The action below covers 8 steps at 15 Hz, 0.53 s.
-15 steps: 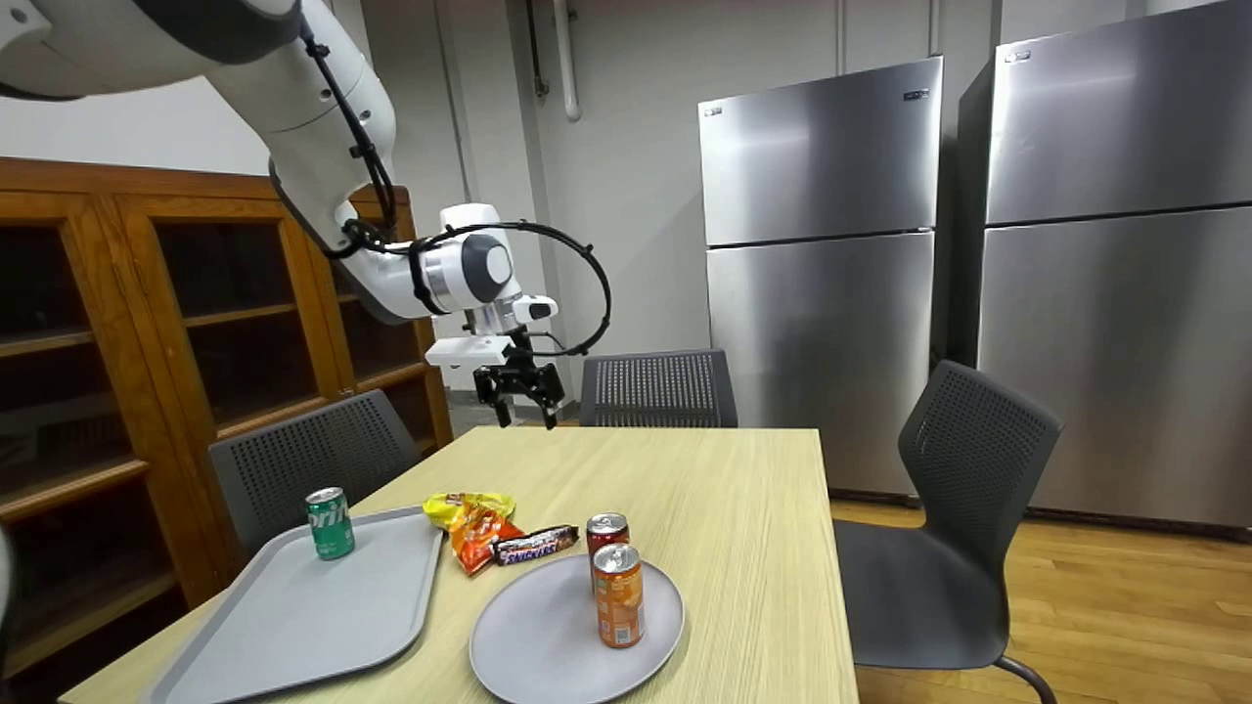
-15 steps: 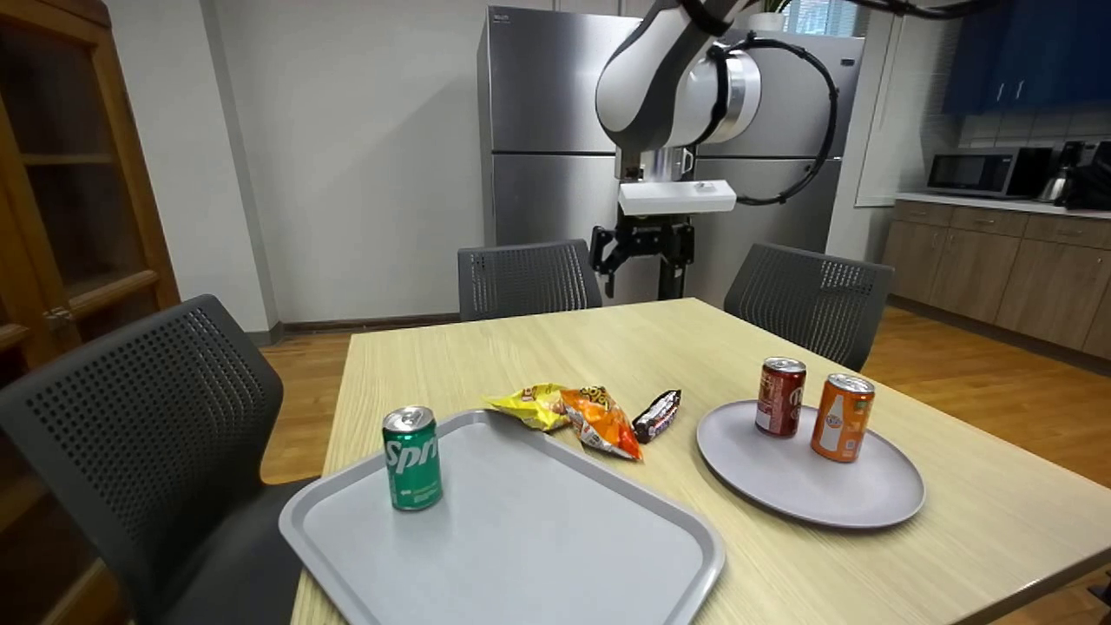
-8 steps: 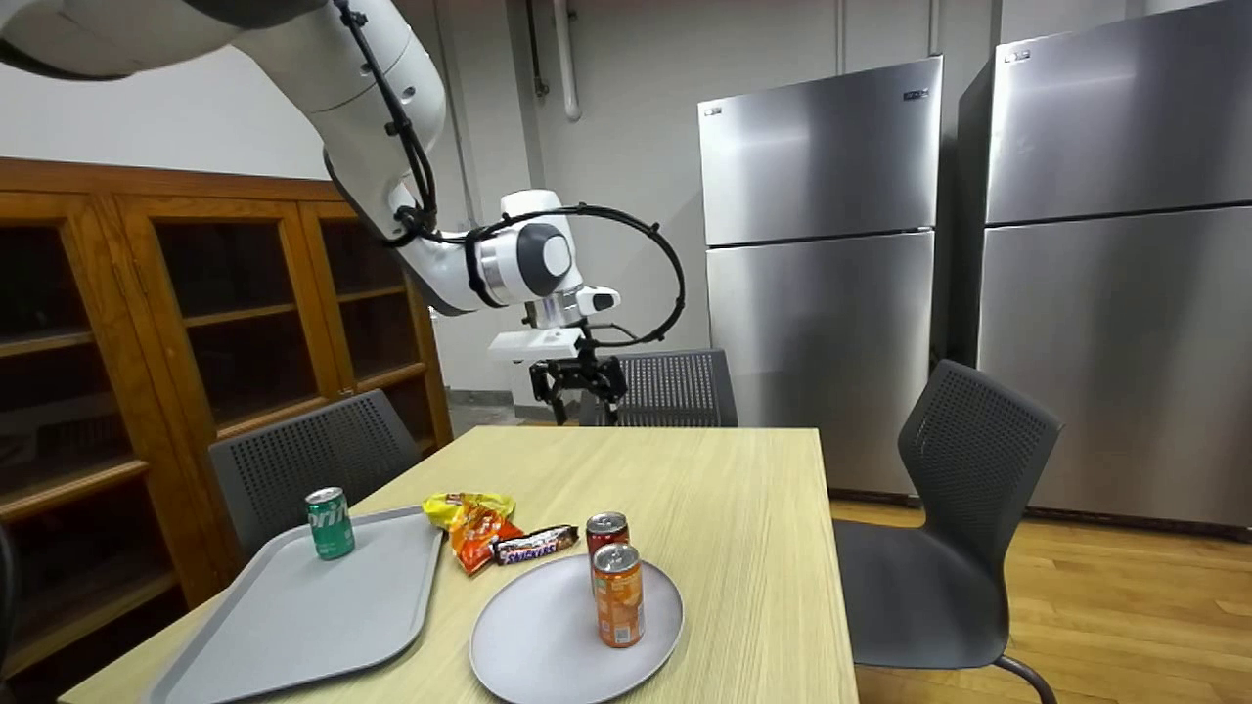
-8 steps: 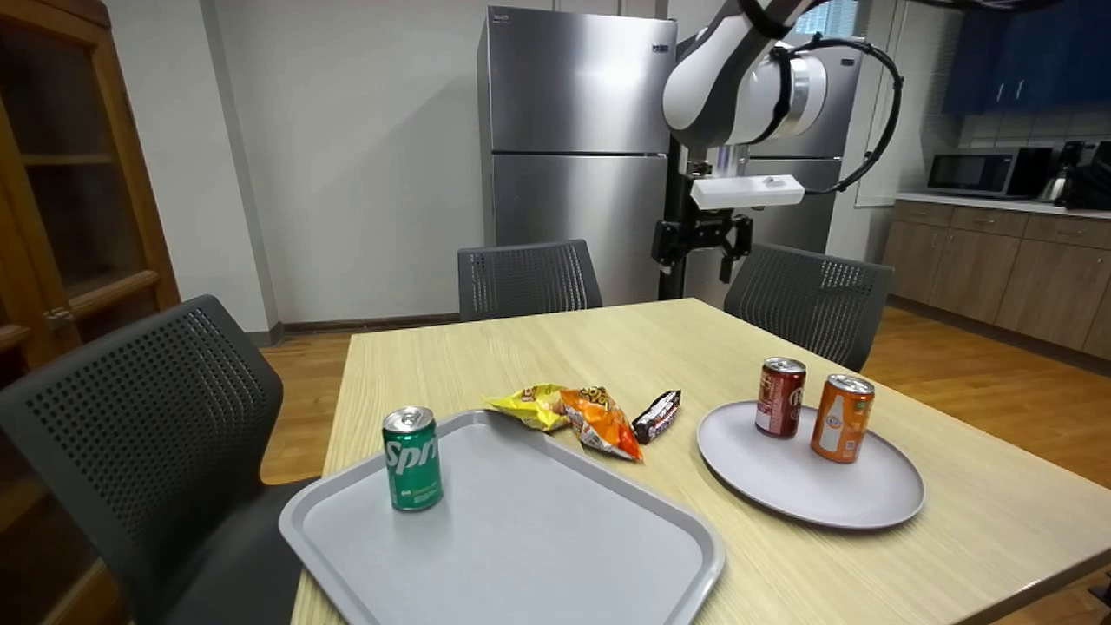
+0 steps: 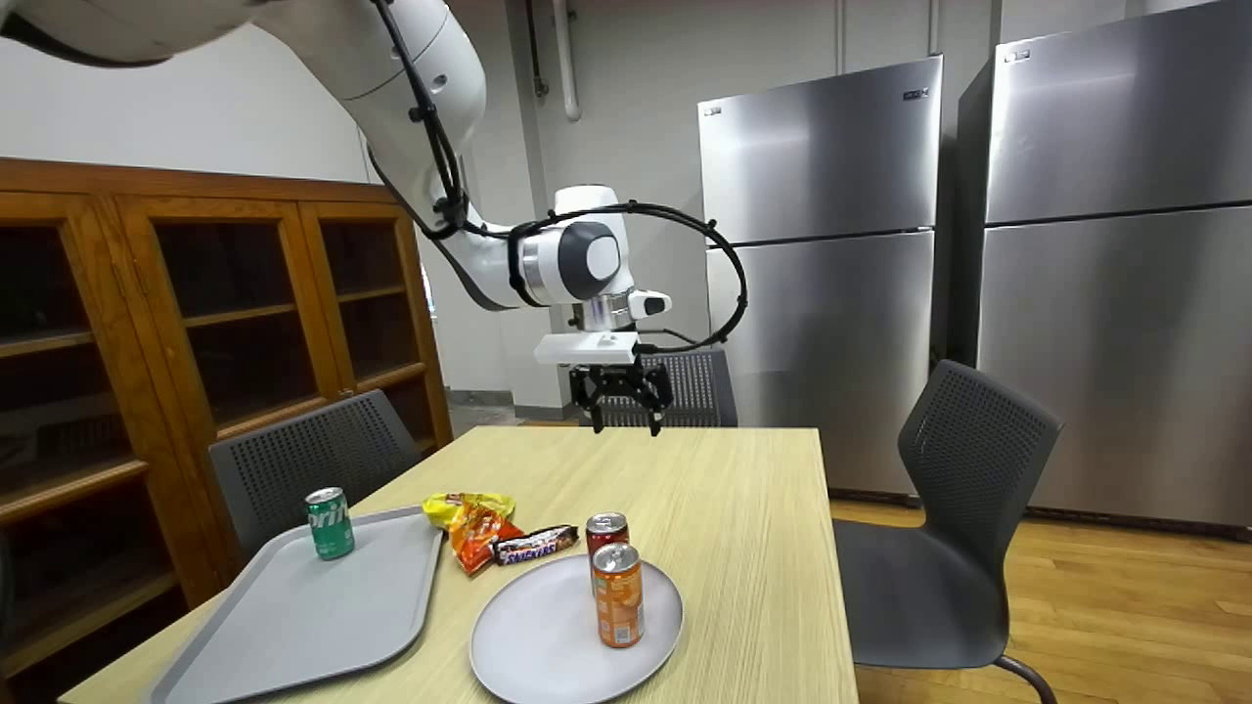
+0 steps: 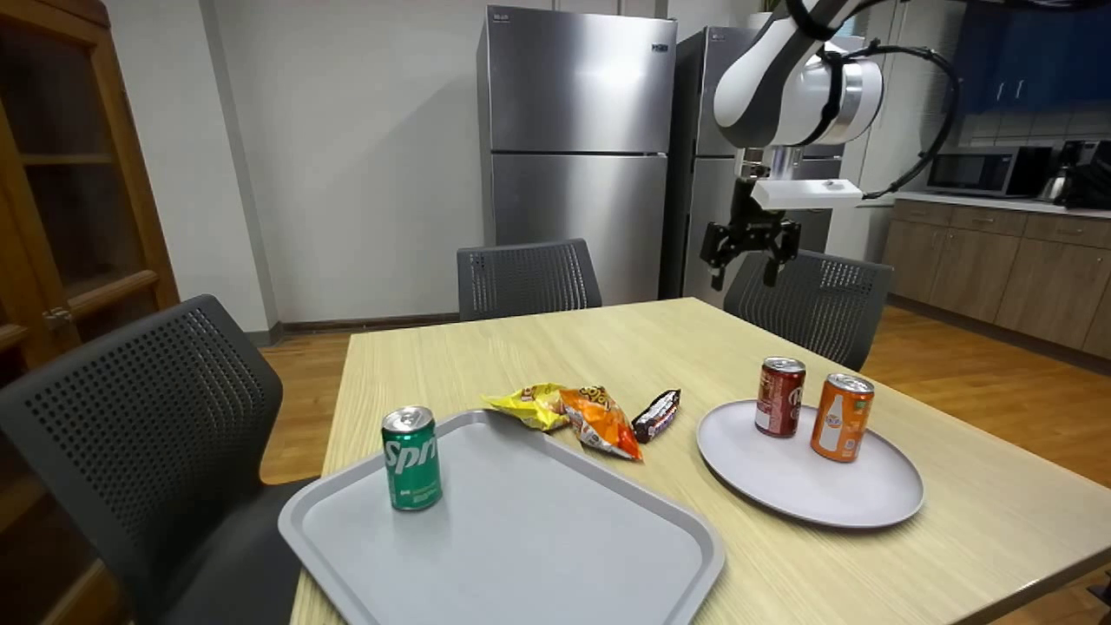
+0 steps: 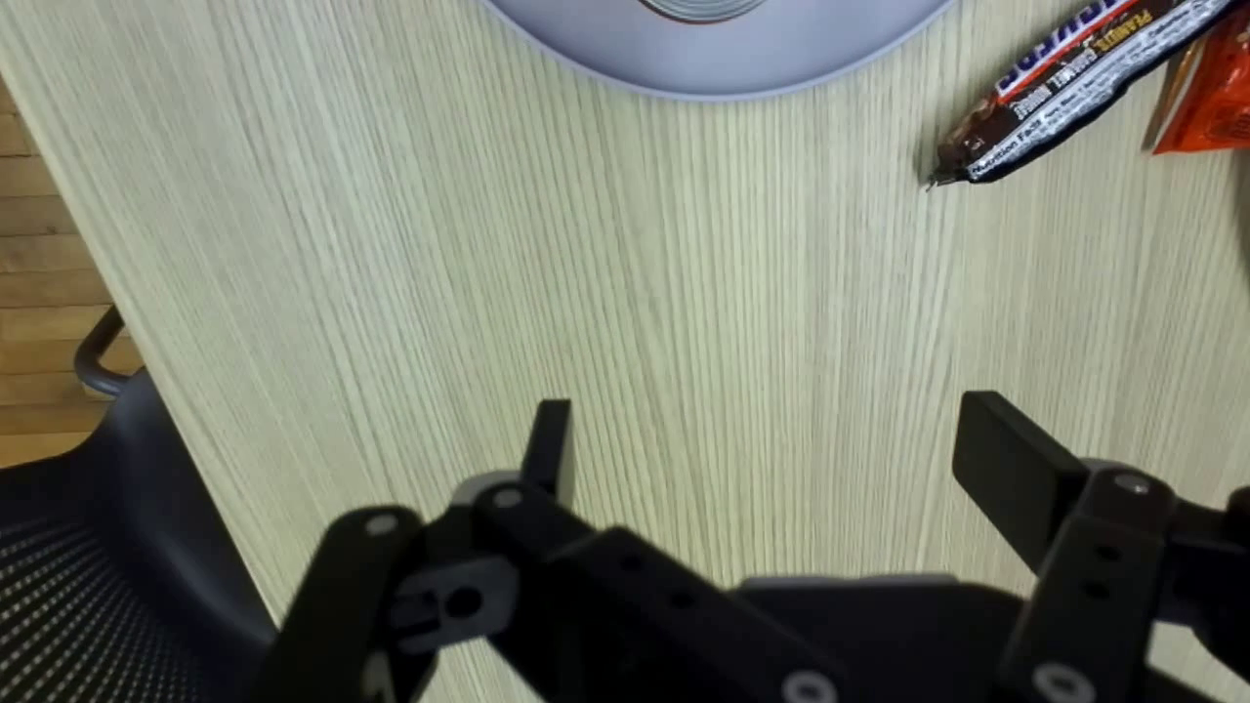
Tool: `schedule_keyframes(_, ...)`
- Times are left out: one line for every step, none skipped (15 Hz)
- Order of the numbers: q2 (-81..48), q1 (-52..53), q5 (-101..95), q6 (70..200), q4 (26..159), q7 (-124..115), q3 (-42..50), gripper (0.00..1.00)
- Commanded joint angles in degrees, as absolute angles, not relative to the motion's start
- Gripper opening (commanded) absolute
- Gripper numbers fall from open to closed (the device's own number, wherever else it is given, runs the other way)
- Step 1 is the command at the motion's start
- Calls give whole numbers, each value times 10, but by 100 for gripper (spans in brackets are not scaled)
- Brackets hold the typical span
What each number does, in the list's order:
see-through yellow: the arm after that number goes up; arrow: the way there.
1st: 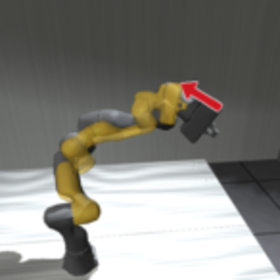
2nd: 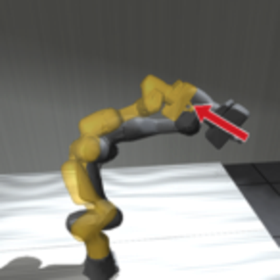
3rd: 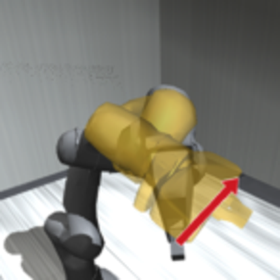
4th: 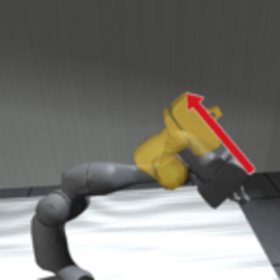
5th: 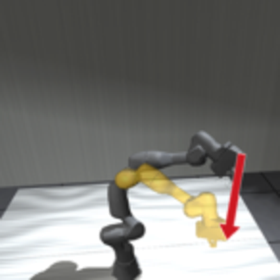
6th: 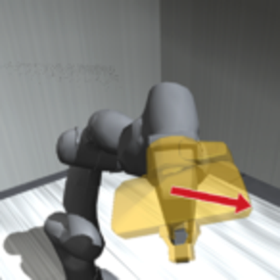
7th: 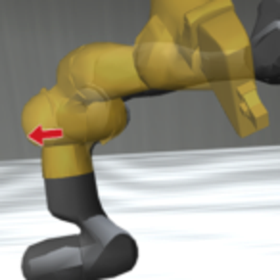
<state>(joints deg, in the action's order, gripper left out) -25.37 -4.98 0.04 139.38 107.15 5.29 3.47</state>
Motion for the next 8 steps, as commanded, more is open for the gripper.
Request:
schedule_keyframes(-228, -77, 28, 1388, 1106, 102, 19, 100)
schedule_keyframes(-228, -80, 30, 1389, 1112, 108, 20, 100)
schedule_keyframes(-227, -81, 31, 1392, 1118, 115, 20, 100)
schedule_keyframes(-227, -83, 33, 1392, 1123, 120, 20, 100)
schedule_keyframes(-227, -85, 34, 1389, 1126, 127, 19, 100)
schedule_keyframes(-228, -85, 35, 1387, 1129, 133, 19, 100)
schedule_keyframes(-228, -85, 35, 1387, 1133, 137, 19, 100)
schedule_keyframes(-228, -85, 34, 1385, 1136, 142, 18, 100)
